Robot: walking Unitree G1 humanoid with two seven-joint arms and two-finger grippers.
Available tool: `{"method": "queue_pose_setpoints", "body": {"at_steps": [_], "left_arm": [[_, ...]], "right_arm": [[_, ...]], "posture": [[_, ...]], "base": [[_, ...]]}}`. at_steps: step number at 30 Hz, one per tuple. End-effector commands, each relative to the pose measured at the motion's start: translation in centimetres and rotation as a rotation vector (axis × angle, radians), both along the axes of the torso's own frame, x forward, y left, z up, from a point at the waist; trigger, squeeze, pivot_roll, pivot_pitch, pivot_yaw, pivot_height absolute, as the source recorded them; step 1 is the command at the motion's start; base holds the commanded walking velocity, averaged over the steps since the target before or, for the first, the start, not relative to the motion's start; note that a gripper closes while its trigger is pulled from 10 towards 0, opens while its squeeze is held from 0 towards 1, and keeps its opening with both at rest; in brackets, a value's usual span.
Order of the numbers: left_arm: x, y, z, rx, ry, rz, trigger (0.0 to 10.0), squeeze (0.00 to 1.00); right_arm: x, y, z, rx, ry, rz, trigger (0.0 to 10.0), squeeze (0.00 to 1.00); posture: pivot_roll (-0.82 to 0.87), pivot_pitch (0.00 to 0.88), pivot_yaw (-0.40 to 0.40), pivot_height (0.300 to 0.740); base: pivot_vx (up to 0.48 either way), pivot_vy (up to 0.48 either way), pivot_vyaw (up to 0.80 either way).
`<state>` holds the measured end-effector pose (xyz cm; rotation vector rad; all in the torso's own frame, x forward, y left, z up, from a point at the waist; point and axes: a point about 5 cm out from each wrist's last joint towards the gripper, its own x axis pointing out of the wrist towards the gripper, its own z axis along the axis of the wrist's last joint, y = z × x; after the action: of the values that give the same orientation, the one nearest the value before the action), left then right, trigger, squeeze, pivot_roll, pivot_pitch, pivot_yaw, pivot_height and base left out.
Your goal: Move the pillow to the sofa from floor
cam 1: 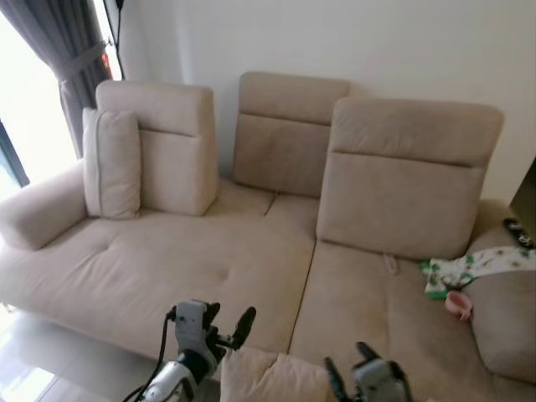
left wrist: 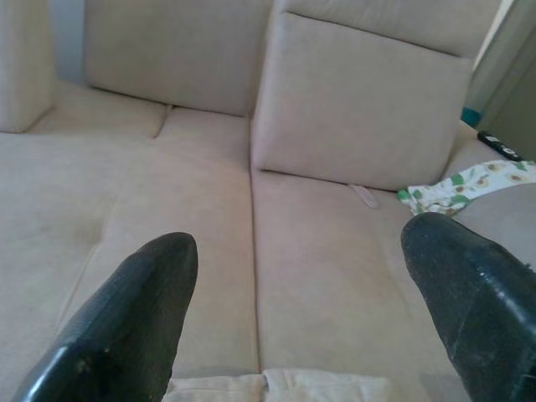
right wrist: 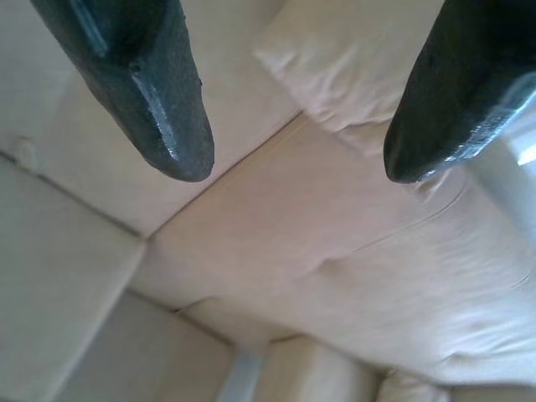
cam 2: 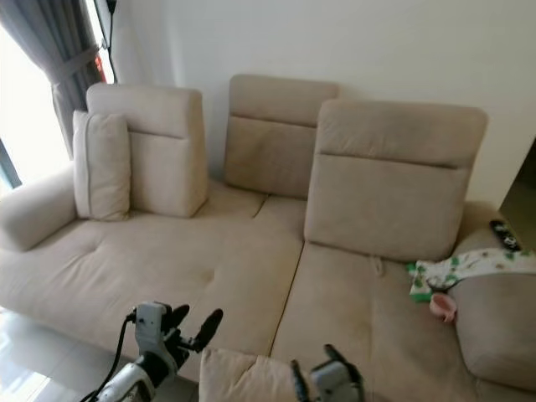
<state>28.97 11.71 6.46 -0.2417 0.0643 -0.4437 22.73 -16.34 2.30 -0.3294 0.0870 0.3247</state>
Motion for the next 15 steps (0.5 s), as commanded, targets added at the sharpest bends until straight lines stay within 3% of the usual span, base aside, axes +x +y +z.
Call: {"method": "queue_pose_setpoints", "body": {"at_steps": [1,7,10,15], "left_arm": [[-0.1,-0.2,-0.4,0.044,0.011,-0.007,10.0,0.0],[0.3,-0.9,-0.5,0.134,0.016,-0.051,10.0,0.0],[0.2,-2.0,-1.1,0.237,0.043,-0.159,10.0,0.0],[0.1,-2.3,-1.4,0.27,0.058,-0.197,10.0,0.0]], "right_arm": [[0.8,-0.4,-0.3,-0.007,0.063,-0.014,10.0,0.0],[2.3,-0.6,0.3,0.011,0.085,-0.026,10.0,0.0],[3.4,-1.0,0.6,-0.039,0.083,-0.014,10.0,0.0],[4.2,-1.6,0.4,-0.101,0.098,-0.024,10.0,0.0]], "posture": [[-0.01,0.0,0.037,0.74],[-0.01,0.0,0.036,0.74],[0.0,0.0,0.037,0.74],[0.0,0.0,0.04,0.74]], "base": [[0.0,0.0,0.0],[0.0,0.0,0.0],[0.0,0.0,0.0],[0.0,0.0,0.0]]}}
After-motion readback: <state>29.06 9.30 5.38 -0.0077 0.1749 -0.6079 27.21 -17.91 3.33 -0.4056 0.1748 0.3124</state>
